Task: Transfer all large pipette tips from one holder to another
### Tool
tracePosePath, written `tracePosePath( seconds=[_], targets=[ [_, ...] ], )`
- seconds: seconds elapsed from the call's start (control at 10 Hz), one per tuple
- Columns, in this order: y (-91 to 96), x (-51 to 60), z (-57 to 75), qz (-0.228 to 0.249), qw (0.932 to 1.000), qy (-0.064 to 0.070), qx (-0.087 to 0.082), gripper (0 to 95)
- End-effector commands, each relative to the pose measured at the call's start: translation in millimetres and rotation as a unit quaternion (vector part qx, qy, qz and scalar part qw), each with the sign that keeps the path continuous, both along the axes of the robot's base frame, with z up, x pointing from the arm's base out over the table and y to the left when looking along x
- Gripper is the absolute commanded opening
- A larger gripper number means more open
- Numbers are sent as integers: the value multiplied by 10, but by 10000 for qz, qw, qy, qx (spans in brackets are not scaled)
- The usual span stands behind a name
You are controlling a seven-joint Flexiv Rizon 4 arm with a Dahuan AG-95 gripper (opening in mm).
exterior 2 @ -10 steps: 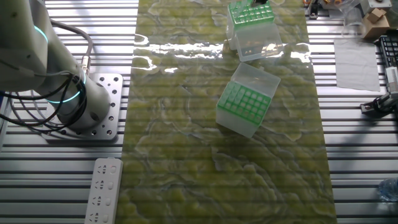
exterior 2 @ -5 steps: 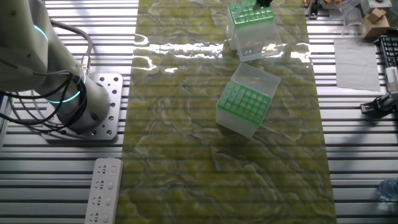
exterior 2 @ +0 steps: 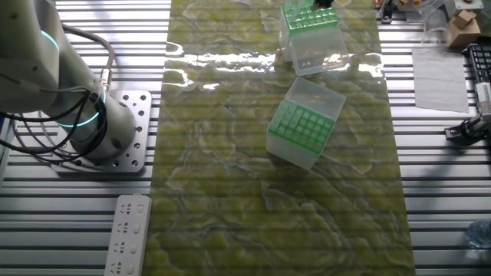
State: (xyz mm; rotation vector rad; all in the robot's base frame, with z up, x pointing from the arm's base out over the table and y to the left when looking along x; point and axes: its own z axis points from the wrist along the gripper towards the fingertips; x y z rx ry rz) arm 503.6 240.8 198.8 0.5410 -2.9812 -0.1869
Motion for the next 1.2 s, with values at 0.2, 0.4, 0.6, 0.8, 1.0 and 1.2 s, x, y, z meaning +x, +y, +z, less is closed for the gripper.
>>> tracePosePath(
  seconds=[0.2, 0.4, 0.6, 0.8, 1.0, 1.2],
  targets=[
    [147, -67, -70, -140, 9996, -28, -234, 380],
    [262, -87, -123, -155, 9993, -37, -326, 380],
    [288, -85, -177, -36, 9993, -125, -339, 380],
    [297, -83, -234, 13, 9992, -219, -330, 380],
    [327, -84, -276, 3, 9991, -254, -335, 380],
    [347, -84, -318, -5, 9989, -312, -337, 380]
  ],
)
